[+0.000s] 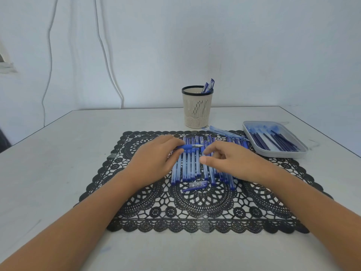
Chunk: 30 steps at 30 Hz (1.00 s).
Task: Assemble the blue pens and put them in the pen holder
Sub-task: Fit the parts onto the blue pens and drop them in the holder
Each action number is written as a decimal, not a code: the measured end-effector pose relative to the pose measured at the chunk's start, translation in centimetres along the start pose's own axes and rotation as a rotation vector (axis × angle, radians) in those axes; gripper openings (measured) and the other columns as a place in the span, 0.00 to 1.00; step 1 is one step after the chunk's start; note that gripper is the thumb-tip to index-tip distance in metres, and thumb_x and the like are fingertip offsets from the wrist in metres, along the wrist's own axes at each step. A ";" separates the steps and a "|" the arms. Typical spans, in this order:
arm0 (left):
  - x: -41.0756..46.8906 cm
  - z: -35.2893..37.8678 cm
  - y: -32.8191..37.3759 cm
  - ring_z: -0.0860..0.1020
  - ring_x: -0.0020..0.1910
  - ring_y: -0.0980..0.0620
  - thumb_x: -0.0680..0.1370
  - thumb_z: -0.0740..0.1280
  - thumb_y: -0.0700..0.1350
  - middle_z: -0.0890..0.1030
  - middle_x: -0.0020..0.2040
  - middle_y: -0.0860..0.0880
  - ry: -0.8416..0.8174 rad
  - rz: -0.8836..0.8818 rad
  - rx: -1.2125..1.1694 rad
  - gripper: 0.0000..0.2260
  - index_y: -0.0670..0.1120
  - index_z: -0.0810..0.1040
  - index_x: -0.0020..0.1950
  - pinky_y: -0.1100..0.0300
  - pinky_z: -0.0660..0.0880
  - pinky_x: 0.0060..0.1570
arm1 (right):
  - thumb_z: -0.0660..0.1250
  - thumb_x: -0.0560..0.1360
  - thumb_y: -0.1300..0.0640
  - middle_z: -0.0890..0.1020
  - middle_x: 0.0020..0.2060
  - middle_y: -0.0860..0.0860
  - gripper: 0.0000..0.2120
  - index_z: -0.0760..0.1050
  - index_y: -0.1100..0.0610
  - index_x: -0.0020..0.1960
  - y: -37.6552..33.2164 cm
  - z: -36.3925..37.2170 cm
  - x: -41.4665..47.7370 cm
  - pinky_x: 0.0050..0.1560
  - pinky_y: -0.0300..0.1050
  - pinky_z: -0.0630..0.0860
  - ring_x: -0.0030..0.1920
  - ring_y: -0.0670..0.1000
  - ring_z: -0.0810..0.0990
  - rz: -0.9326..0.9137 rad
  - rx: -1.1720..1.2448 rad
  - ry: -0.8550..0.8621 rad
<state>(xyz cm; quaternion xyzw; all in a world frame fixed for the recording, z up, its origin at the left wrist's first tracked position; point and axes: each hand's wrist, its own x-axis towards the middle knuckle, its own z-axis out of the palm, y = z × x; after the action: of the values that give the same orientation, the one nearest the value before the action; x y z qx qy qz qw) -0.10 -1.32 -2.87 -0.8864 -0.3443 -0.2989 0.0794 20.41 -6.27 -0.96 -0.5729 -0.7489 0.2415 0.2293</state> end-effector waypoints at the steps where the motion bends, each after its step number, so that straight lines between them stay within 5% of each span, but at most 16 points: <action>1: 0.0 0.0 -0.3 0.74 0.44 0.56 0.79 0.57 0.51 0.79 0.46 0.52 0.001 -0.047 -0.007 0.14 0.45 0.77 0.56 0.63 0.69 0.41 | 0.62 0.74 0.41 0.75 0.39 0.46 0.13 0.71 0.46 0.54 -0.1 0.0 -0.2 0.42 0.36 0.71 0.39 0.43 0.75 -0.024 -0.050 -0.009; 9: 0.1 0.2 -0.5 0.71 0.45 0.59 0.79 0.61 0.46 0.78 0.49 0.52 -0.020 -0.127 -0.060 0.11 0.45 0.76 0.58 0.64 0.68 0.45 | 0.65 0.73 0.43 0.71 0.48 0.42 0.10 0.77 0.45 0.51 -1.2 1.3 -0.9 0.57 0.42 0.66 0.47 0.39 0.70 -0.247 -0.369 -0.139; 13: 0.1 0.0 -0.5 0.72 0.45 0.59 0.79 0.61 0.47 0.79 0.48 0.52 -0.018 -0.105 -0.094 0.11 0.44 0.77 0.57 0.62 0.70 0.46 | 0.66 0.74 0.50 0.75 0.44 0.41 0.05 0.74 0.49 0.49 -0.9 0.7 -0.8 0.47 0.30 0.69 0.47 0.38 0.74 -0.233 -0.186 -0.057; 17: 0.1 -0.2 -0.3 0.72 0.44 0.60 0.79 0.59 0.49 0.74 0.46 0.58 -0.051 -0.080 -0.116 0.13 0.45 0.76 0.59 0.64 0.70 0.47 | 0.68 0.73 0.53 0.77 0.40 0.42 0.05 0.72 0.46 0.45 0.3 -0.8 -0.1 0.39 0.27 0.70 0.40 0.40 0.76 -0.123 0.024 0.159; 21: 0.2 -0.1 -0.2 0.70 0.43 0.61 0.78 0.58 0.50 0.73 0.46 0.59 -0.056 -0.069 -0.135 0.15 0.46 0.76 0.58 0.68 0.67 0.45 | 0.70 0.72 0.55 0.81 0.39 0.49 0.05 0.77 0.46 0.43 1.2 -1.4 0.4 0.45 0.42 0.77 0.43 0.52 0.81 -0.074 0.251 0.293; 26: 0.2 0.0 0.0 0.71 0.44 0.61 0.78 0.55 0.53 0.73 0.46 0.59 -0.064 -0.051 -0.144 0.18 0.46 0.76 0.59 0.65 0.70 0.47 | 0.70 0.72 0.59 0.81 0.38 0.47 0.07 0.78 0.46 0.44 0.8 -0.9 0.4 0.39 0.27 0.74 0.36 0.39 0.80 -0.121 0.331 0.289; 30: 0.2 -0.1 0.3 0.73 0.44 0.59 0.77 0.54 0.55 0.76 0.46 0.56 -0.071 -0.043 -0.146 0.19 0.46 0.77 0.58 0.63 0.72 0.46 | 0.70 0.72 0.60 0.83 0.39 0.51 0.09 0.78 0.46 0.44 0.8 -0.4 0.6 0.43 0.29 0.75 0.40 0.44 0.82 -0.133 0.368 0.273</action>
<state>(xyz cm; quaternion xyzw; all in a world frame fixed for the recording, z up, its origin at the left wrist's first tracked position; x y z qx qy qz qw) 0.15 -1.45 -2.65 -0.8922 -0.3433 -0.2933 -0.0040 21.12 -5.46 -1.12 -0.4981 -0.6906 0.2783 0.4444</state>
